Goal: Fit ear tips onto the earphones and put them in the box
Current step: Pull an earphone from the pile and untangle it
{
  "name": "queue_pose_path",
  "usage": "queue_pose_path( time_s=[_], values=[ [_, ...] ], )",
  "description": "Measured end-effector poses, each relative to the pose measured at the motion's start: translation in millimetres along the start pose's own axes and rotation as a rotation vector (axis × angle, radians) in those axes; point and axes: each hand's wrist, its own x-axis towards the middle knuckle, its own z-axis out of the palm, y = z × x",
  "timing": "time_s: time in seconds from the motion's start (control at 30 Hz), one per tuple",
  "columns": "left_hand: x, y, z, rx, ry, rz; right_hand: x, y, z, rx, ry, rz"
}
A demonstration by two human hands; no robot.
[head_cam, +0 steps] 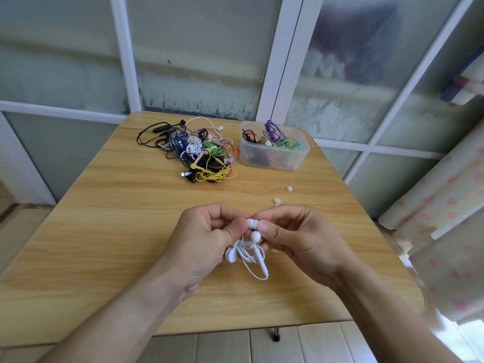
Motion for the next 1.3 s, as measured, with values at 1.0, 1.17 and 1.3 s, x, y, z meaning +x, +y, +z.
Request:
queue_pose_path(
  time_s=[1.0,1.17,1.3],
  values=[
    [-1.7,-5.6,-0.3,0.509,0.258,0.611,-7.6,-4.4,21.1,-0.017,0.188,-0.070],
    [-1.0,-3.8,-3.7,0.364,0.223,0.499,-6.7,-9.8,17.3,-0.117,0.158,-0.067],
    [1.7,-3.2,-3.5,0.178,0.158,0.364,-6.5,-14.0,6.4,-0.234,0.180,-0.153]
  ],
)
